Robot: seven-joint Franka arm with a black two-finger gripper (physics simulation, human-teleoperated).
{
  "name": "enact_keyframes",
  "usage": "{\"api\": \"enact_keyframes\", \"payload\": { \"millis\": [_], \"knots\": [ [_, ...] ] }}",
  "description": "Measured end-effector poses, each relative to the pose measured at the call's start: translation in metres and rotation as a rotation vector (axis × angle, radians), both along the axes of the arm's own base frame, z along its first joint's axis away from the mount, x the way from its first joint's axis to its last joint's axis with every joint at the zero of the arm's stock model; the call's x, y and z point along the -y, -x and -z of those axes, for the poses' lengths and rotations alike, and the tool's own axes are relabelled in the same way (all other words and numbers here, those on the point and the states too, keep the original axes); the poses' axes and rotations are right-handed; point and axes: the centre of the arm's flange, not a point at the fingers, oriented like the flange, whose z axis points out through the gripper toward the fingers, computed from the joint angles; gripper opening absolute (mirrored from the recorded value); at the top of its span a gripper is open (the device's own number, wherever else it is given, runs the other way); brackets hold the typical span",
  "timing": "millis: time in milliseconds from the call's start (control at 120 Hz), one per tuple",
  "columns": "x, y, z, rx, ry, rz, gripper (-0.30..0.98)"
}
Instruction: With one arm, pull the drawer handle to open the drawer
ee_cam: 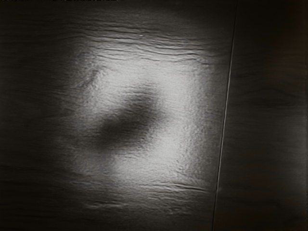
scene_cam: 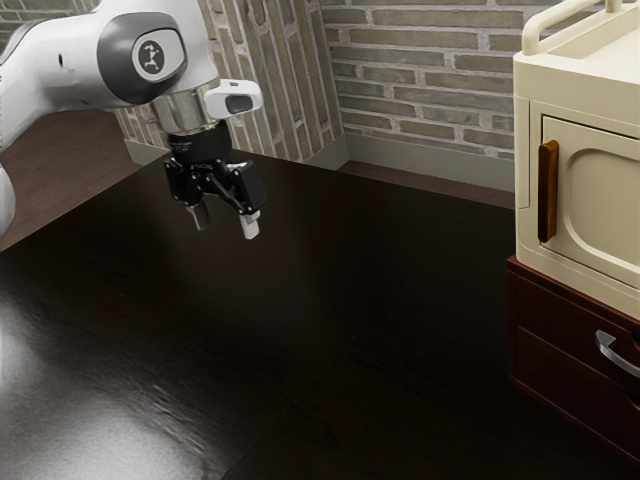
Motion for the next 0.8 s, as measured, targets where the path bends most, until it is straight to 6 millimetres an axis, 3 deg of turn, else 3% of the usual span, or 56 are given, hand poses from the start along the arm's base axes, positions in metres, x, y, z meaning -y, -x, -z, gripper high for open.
{"api": "enact_keyframes", "payload": {
  "millis": [283,350,417,483,550,617,733,800],
  "knots": [
    [0.000,0.000,-0.001,0.002,-0.001,0.010,0.69],
    [0.003,0.010,-0.045,0.077,-0.016,0.018,0.69],
    [0.013,0.034,-0.093,0.148,-0.014,0.041,0.69],
    [0.037,0.045,-0.110,0.159,-0.005,0.089,0.69],
    [0.072,0.054,-0.115,0.145,0.004,0.160,0.69],
    [0.104,0.066,-0.106,0.100,0.014,0.231,0.69],
    [0.150,0.111,-0.088,0.063,0.009,0.373,0.69],
    [0.174,0.121,-0.080,0.072,-0.007,0.452,0.69]
  ]
}}
